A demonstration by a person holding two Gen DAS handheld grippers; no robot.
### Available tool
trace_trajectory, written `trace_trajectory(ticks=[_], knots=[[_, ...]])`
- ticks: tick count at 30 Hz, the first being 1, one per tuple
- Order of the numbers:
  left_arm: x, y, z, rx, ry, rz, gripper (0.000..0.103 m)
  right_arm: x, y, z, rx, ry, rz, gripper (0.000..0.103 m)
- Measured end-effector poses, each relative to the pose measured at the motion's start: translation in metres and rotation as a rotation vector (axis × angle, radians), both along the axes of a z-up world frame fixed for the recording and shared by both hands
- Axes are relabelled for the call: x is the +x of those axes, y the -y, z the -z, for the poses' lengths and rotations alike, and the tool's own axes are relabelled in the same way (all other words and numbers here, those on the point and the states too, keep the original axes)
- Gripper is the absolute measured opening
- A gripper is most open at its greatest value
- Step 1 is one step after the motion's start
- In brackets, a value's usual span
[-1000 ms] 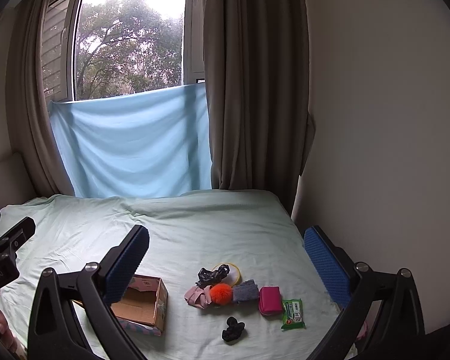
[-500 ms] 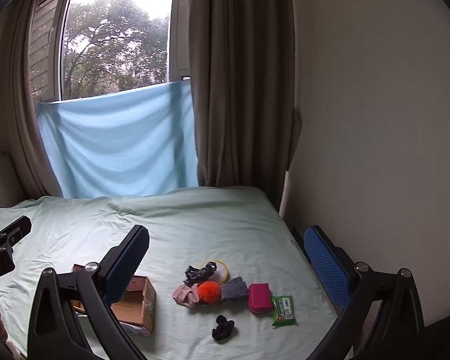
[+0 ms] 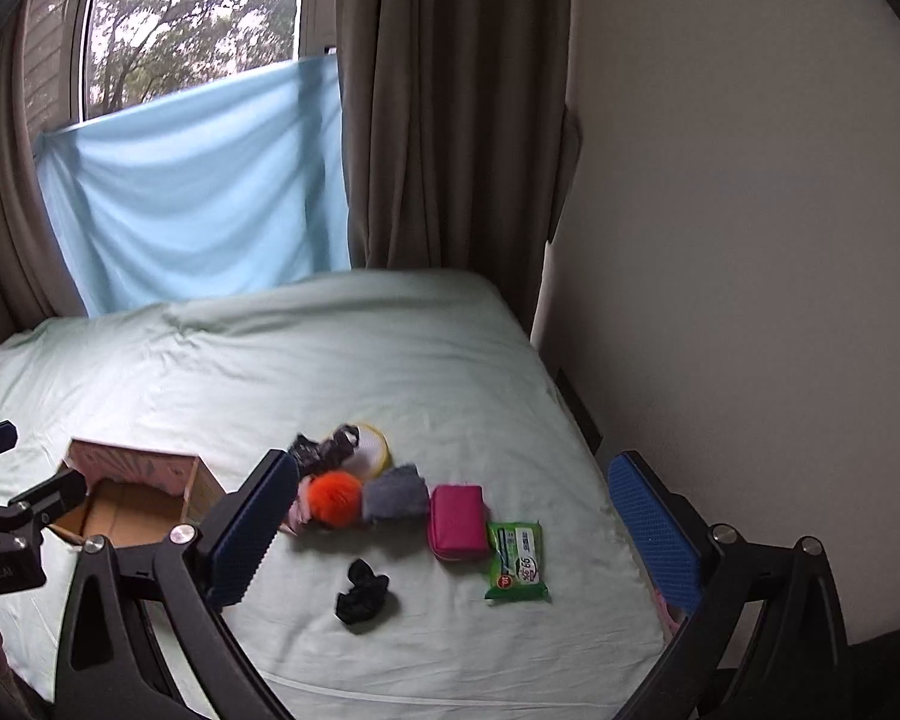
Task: Organize soft objects
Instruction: 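Grasp the black sock with the left tool while the right tool grasps the magenta pouch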
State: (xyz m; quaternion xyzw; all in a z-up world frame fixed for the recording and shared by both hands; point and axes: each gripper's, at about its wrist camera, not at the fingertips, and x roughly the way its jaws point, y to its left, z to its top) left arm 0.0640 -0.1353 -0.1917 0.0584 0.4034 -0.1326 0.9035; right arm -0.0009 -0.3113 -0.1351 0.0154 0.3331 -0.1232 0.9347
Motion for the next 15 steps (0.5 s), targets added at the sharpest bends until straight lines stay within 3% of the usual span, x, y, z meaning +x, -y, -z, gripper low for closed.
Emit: trace_trajectory(ticks=[9, 15], knots=[[0.018, 0.082, 0.131, 0.021, -0.132, 0.050, 0.103, 0.047, 0.057, 0.106, 0.022, -0.108, -0.088, 0.103], [0.029, 0.116, 0.203, 0.042, -0.228, 0.051, 0.101, 0.082, 0.079, 0.169, 0.034, -0.165, -0.147, 0.103]])
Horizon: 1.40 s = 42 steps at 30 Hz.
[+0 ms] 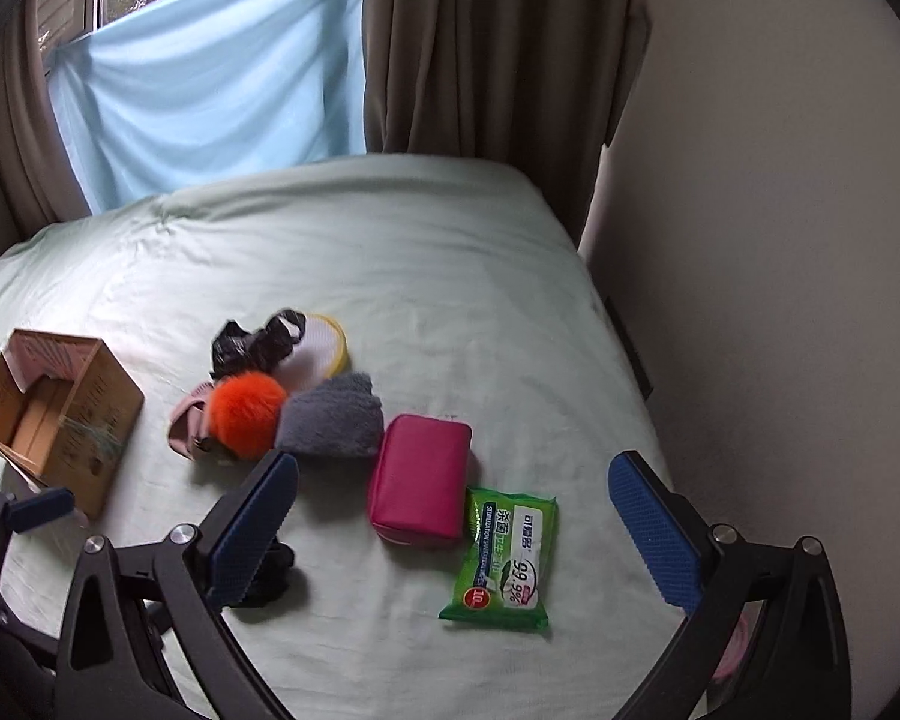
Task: Organize soft objects
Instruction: 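Grasp the black sock with the left tool while the right tool grasps the magenta pouch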
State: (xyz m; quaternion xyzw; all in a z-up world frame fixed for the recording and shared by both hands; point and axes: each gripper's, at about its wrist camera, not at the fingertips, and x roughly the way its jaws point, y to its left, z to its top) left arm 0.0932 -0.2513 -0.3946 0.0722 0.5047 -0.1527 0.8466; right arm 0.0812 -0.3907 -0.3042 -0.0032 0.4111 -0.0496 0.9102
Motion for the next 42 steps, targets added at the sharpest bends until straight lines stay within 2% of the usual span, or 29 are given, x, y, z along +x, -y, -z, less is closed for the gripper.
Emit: trace_trajectory(ticks=[6, 13, 15, 17, 18, 21, 23, 24, 26, 29, 35, 42], knots=[[0.015, 0.017, 0.051, 0.016, -0.078, -0.040, 0.099, 0.036, 0.011, 0.054, 0.024, -0.064, -0.034, 0.103], [0.029, 0.024, 0.088, 0.047, -0.125, -0.069, 0.088, 0.066, 0.009, 0.106, 0.022, -0.143, -0.097, 0.103], [0.033, 0.024, 0.096, 0.047, -0.142, -0.080, 0.083, 0.072, 0.006, 0.118, 0.017, -0.157, -0.119, 0.103], [0.036, 0.024, 0.103, 0.049, -0.163, -0.081, 0.069, 0.078, 0.003, 0.130, 0.004, -0.171, -0.138, 0.103], [0.037, 0.025, 0.107, 0.049, -0.174, -0.079, 0.066, 0.080, 0.001, 0.134, -0.003, -0.177, -0.144, 0.103], [0.039, 0.028, 0.109, 0.055, -0.175, -0.062, 0.064, 0.086, -0.004, 0.148, -0.019, -0.209, -0.173, 0.090], [0.039, 0.029, 0.110, 0.057, -0.180, -0.047, 0.055, 0.090, -0.007, 0.158, -0.032, -0.239, -0.190, 0.078], [0.040, 0.030, 0.110, 0.057, -0.180, -0.041, 0.052, 0.091, -0.008, 0.162, -0.033, -0.253, -0.193, 0.076], [0.043, 0.031, 0.109, 0.056, -0.179, -0.032, 0.038, 0.091, -0.009, 0.164, -0.032, -0.254, -0.191, 0.073], [0.047, 0.030, 0.106, 0.047, -0.187, -0.044, 0.027, 0.089, -0.010, 0.163, -0.030, -0.244, -0.192, 0.066], [0.057, 0.017, 0.092, 0.010, -0.194, -0.064, 0.020, 0.080, -0.013, 0.157, -0.021, -0.211, -0.175, 0.055], [0.067, 0.018, 0.060, -0.015, -0.154, -0.039, 0.019, 0.080, -0.008, 0.132, 0.022, -0.175, -0.130, 0.051]])
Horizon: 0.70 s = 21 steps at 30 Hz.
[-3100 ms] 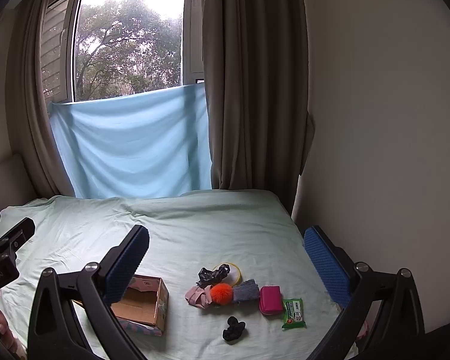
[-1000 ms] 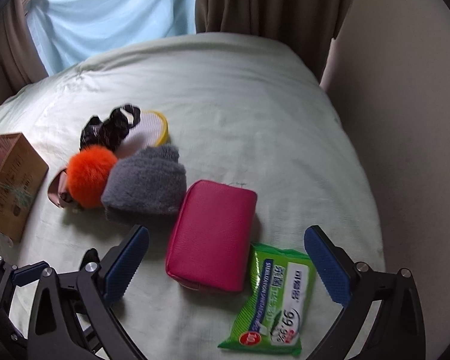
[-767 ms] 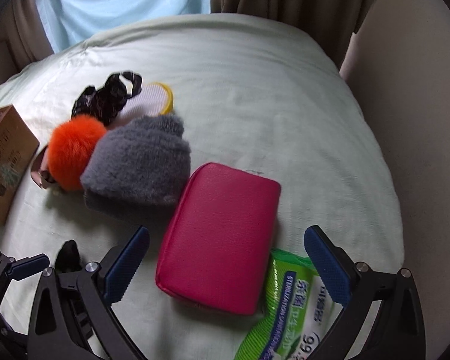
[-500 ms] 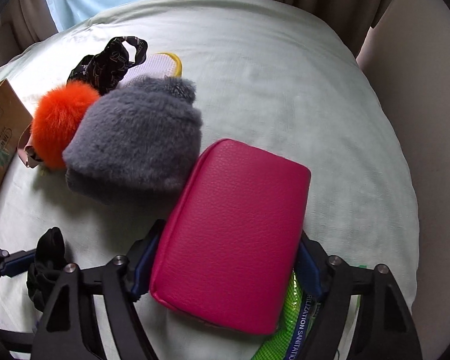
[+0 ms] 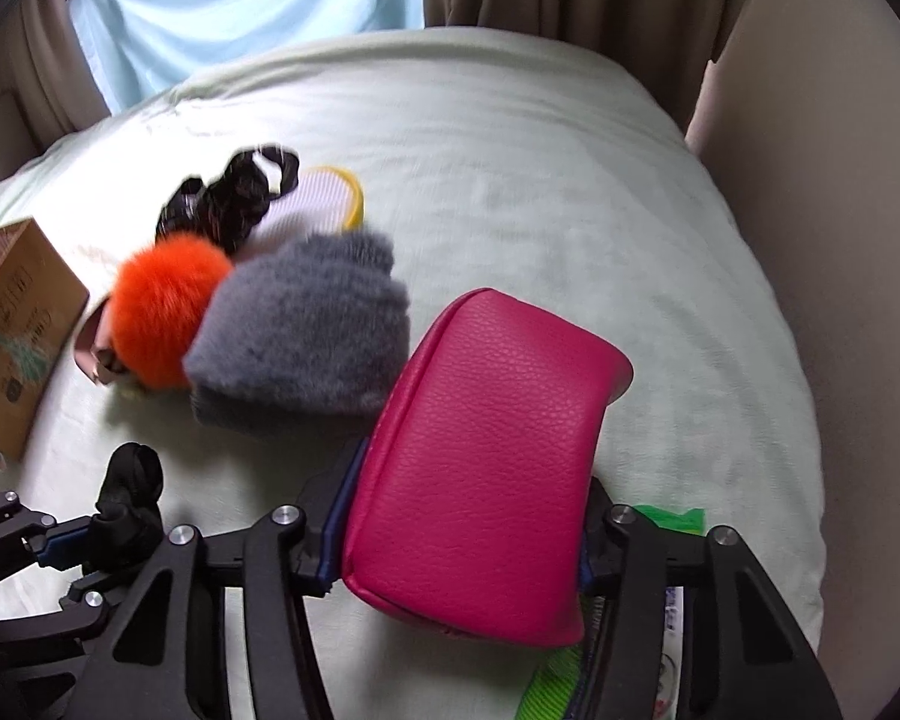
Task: Organize soft objects
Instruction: 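Grasp the black sock with the left tool while the right tool grasps the magenta pouch, then carry the black sock and magenta pouch over the box and release both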
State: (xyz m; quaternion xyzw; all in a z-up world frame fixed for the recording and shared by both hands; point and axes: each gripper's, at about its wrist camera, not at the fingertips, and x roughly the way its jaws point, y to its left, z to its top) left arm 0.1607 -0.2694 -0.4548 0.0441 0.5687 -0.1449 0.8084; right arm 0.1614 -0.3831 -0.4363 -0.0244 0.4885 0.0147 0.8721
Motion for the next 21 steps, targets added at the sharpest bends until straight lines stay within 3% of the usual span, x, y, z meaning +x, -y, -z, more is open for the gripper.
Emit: trace_trajectory(ticks=[9, 21], knots=[[-0.005, -0.020, -0.085, -0.078, 0.088, -0.002, 0.019, -0.019, -0.001, -0.074, -0.003, 0.062, 0.051, 0.050], [-0.006, -0.096, -0.232, -0.149, 0.213, 0.013, 0.019, -0.053, -0.048, -0.225, -0.011, 0.170, 0.125, 0.050]])
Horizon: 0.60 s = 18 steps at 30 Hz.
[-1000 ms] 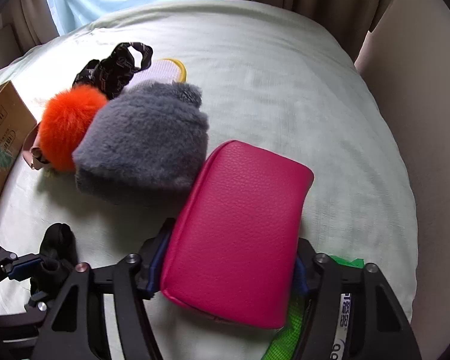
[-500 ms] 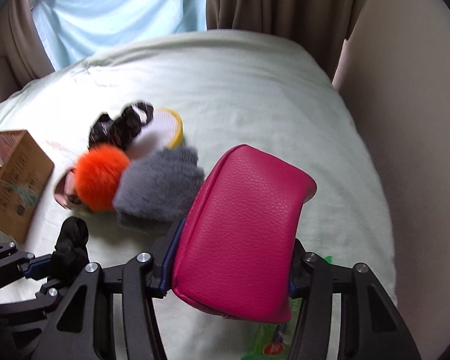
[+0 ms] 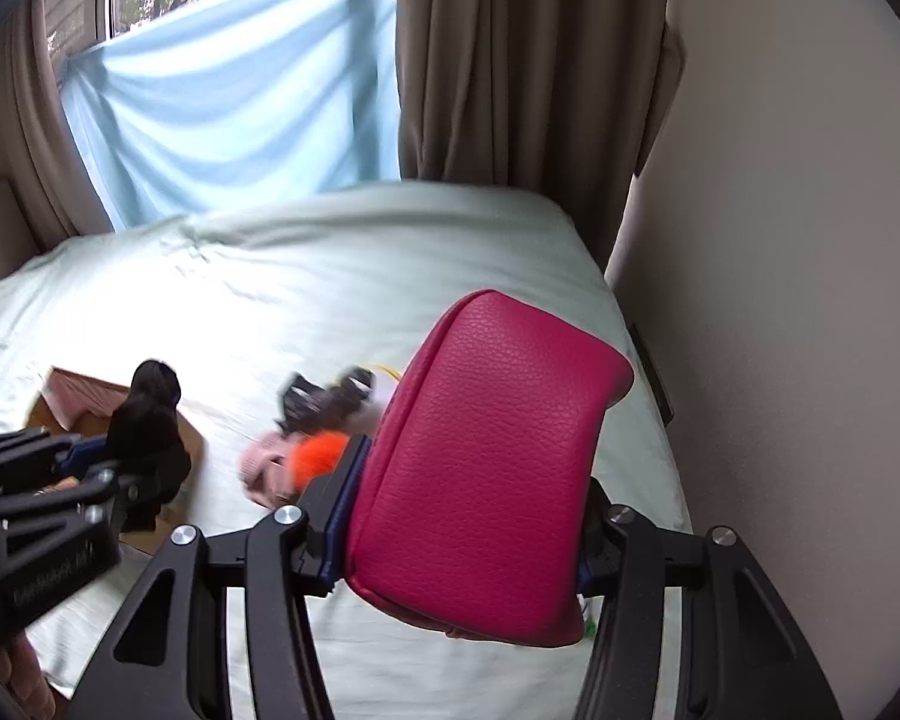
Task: Organize soft objects
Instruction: 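Carry the black sock and magenta pouch over the box and release both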
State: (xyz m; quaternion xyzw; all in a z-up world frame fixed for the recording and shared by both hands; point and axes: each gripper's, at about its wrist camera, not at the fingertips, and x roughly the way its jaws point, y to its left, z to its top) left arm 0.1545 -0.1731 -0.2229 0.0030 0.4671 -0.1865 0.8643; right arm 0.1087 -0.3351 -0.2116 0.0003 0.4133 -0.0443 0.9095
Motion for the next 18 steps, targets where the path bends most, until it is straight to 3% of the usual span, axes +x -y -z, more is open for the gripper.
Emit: trace_trajectory(ticks=[8, 12, 18], knots=[[0.002, -0.100, -0.062, -0.012, 0.056, -0.071, 0.019, -0.023, -0.089, -0.073, 0.020, 0.047, -0.025, 0.050], [0.003, -0.159, -0.074, -0.012, 0.052, -0.120, 0.019, -0.022, -0.138, -0.085, 0.051, 0.057, -0.059, 0.050], [0.017, -0.234, -0.065, 0.029, 0.032, -0.152, 0.019, -0.005, -0.215, -0.081, 0.073, 0.056, -0.120, 0.050]])
